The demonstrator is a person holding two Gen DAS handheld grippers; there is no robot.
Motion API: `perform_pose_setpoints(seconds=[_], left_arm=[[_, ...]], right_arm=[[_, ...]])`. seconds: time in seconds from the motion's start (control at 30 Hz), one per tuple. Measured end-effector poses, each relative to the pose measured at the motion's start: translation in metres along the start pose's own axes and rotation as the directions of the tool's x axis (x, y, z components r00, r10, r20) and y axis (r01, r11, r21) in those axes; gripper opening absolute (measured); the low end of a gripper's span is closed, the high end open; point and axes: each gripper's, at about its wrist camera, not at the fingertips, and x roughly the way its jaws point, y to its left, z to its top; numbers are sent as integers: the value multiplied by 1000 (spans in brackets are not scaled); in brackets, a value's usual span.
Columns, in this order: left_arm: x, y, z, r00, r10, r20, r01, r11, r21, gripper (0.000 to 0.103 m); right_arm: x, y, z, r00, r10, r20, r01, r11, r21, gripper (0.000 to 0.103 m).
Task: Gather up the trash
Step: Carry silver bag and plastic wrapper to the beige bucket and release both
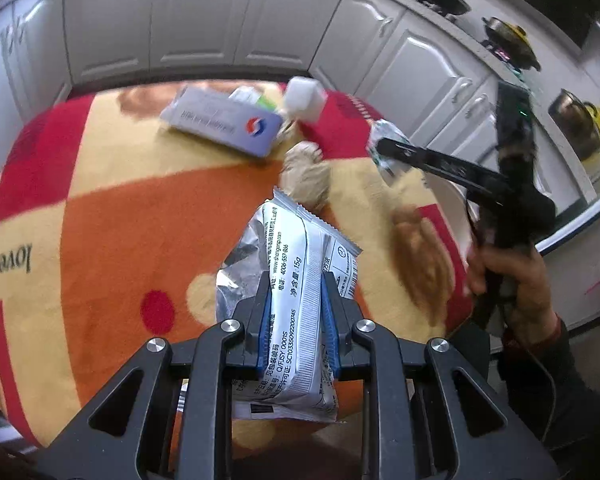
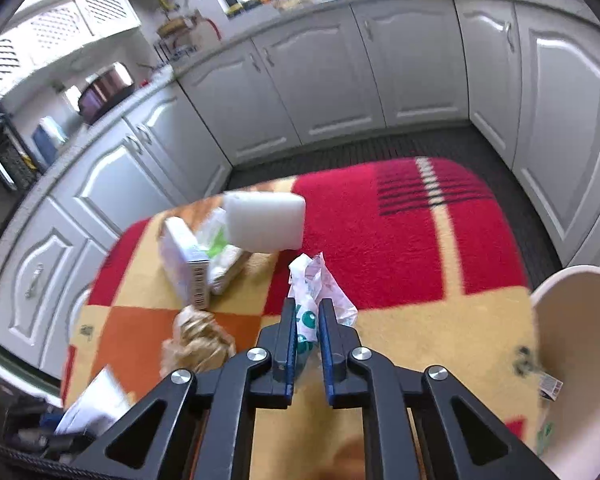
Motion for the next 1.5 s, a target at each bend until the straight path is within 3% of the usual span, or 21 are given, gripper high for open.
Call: perform_pose_setpoints(seconds=[0.17,0.37,0.57,0.83,1.13,1.4,1.47,1.5], left_arm=[[4,-32,9,1000,-5,20,4,999,48,20],[25,-76,24,999,-19,37,15,995,94,20],[55,-125,43,998,-26,60,17,988,154,20],[112,-186,65,997,-77,20,72,980,187,20],[163,-225,75,998,-63,-3,62,974,218,20],[185,-238,81,996,-90,-15,91,973,210,22],[189,-239,82,994,-109,-31,113,973,201,32],[191,-239,82,991,-124,-44,130,973,193,36]], right_arm=[[-44,-7,-12,999,-8,32,8,1000,-4,9],[-78,-23,-30,996,-79,50,80,997,-16,10],[-107,-61,-49,984,-167,69,165,986,29,10],[-141,-127,-70,959,-275,72,264,955,132,10],[-143,-190,-92,946,-325,18,312,922,231,10],[-136,-216,-101,940,-341,-16,332,903,274,10],[-134,-221,-102,938,-346,-26,339,896,289,16],[-133,-221,-102,935,-355,-28,346,889,298,26]])
